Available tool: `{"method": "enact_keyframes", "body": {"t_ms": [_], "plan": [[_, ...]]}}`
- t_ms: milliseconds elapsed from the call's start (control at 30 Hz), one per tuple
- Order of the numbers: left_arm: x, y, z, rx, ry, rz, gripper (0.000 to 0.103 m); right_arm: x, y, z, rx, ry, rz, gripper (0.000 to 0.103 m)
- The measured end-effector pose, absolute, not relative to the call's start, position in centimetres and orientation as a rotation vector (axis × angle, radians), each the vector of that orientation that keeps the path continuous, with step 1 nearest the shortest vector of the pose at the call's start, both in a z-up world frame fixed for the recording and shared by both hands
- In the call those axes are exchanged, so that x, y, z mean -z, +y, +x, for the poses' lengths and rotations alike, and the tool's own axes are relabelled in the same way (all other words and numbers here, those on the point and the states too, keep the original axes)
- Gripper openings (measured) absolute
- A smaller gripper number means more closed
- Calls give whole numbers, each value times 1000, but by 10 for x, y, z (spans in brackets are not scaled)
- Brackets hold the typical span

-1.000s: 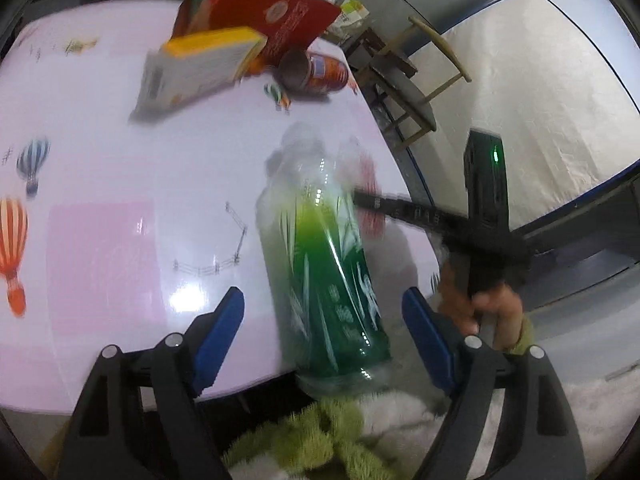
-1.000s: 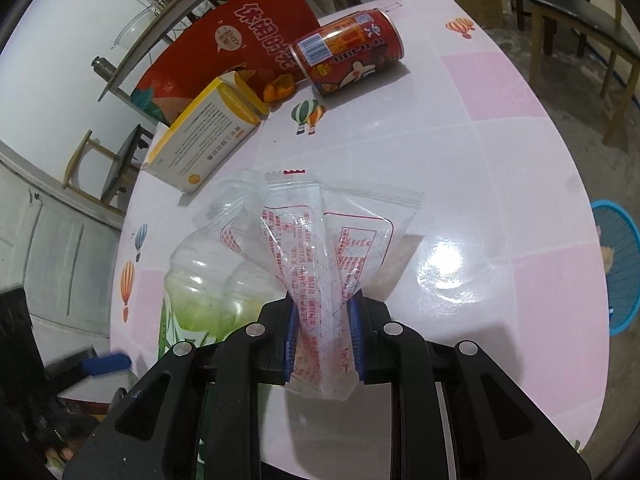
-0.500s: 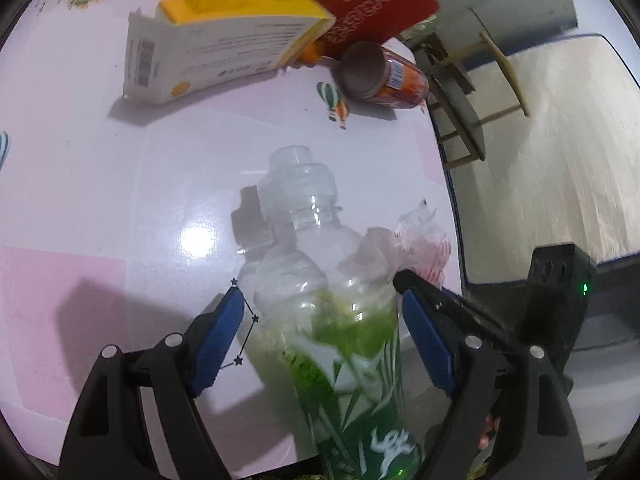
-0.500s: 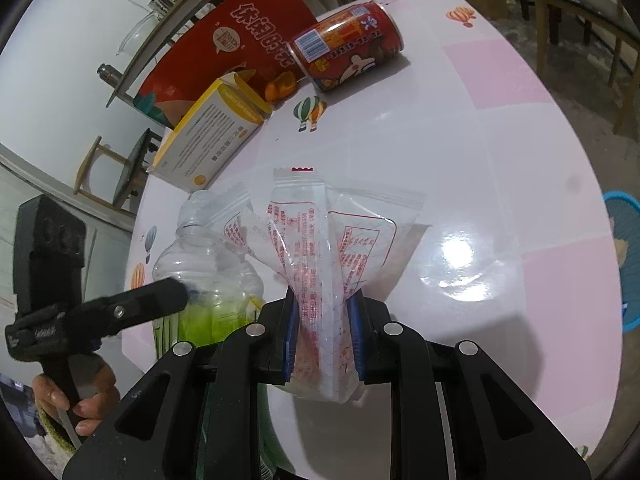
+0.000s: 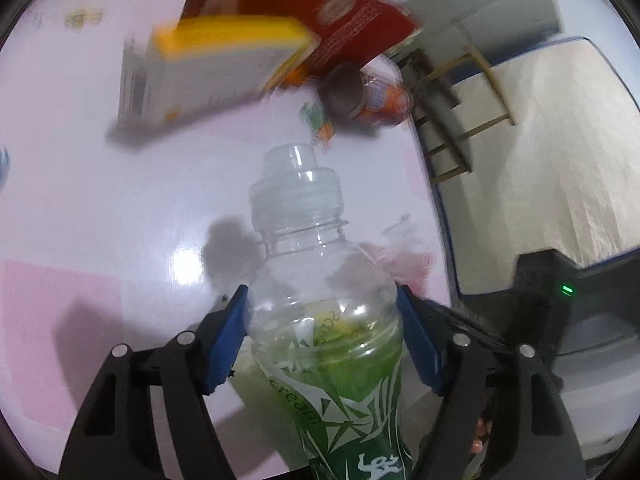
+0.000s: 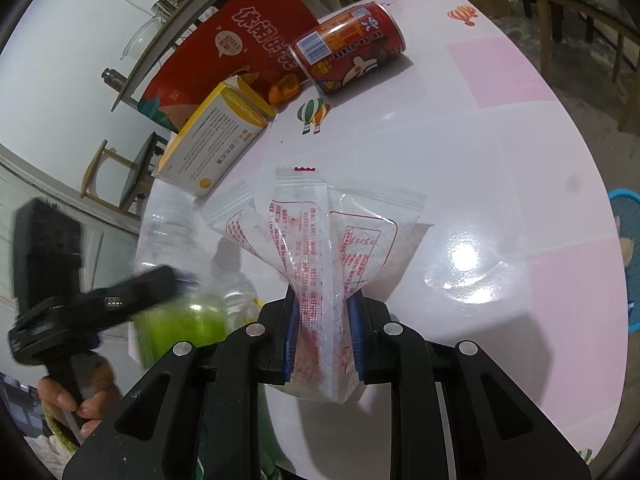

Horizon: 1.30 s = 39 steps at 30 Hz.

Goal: Collect trash
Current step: 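Grasp the green plastic bottle with the left tool and lift it, then carry bottle and bag over the wastebasket and open both tools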

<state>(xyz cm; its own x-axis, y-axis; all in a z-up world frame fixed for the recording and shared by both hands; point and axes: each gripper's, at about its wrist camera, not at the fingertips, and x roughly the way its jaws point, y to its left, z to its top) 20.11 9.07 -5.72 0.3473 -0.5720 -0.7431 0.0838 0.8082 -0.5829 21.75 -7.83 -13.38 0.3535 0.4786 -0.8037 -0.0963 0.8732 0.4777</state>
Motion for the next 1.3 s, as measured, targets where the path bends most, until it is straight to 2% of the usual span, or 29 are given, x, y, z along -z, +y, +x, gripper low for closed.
{"method": "enact_keyframes", "body": {"t_ms": [233, 433, 833, 1000, 1067, 1233, 1300], "plan": [[-18, 76, 156, 468, 781, -192, 71, 130, -78, 215, -368, 1145, 373, 21], [-32, 65, 130, 448, 625, -43, 71, 123, -78, 211, -341, 1117, 363, 21], [-24, 50, 104, 428, 509, 182, 71, 112, -84, 210, -279, 1062, 324, 22], [-21, 51, 96, 437, 499, 173, 71, 118, -77, 209, -259, 1080, 254, 29], [-18, 49, 97, 452, 533, 161, 71, 120, -75, 208, -253, 1091, 218, 38], [-9, 52, 106, 473, 612, 85, 71, 126, -73, 208, -230, 1100, 182, 41], [-9, 54, 107, 480, 625, 49, 68, 129, -74, 207, -229, 1102, 185, 41]]}}
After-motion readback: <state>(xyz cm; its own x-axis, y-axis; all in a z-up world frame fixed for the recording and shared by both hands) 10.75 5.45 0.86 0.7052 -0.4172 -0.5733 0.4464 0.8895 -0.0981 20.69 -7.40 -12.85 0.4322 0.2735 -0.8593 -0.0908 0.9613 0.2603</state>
